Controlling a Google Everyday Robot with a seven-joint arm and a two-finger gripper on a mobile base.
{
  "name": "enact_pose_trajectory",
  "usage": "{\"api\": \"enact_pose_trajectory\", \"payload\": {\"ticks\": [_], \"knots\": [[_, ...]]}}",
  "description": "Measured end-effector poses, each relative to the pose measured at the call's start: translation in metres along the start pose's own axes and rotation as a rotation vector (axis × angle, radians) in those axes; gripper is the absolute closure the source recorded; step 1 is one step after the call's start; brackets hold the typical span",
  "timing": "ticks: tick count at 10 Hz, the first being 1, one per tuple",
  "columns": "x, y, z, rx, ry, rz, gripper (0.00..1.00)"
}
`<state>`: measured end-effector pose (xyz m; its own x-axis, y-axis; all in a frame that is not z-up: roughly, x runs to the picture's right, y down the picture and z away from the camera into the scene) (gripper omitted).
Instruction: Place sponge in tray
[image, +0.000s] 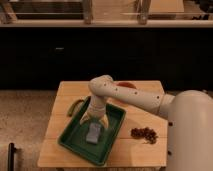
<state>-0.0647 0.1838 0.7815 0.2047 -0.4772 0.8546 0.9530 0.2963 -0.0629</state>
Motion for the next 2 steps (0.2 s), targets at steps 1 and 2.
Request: {"api": "enact_pose_trajectory", "payload": {"ticks": [1, 2], "knots": [[0.004, -0.002, -0.010, 0.008, 0.019, 0.002, 0.20], [0.009, -0.004, -0.021, 0.017, 0.041, 0.004, 0.20]]}}
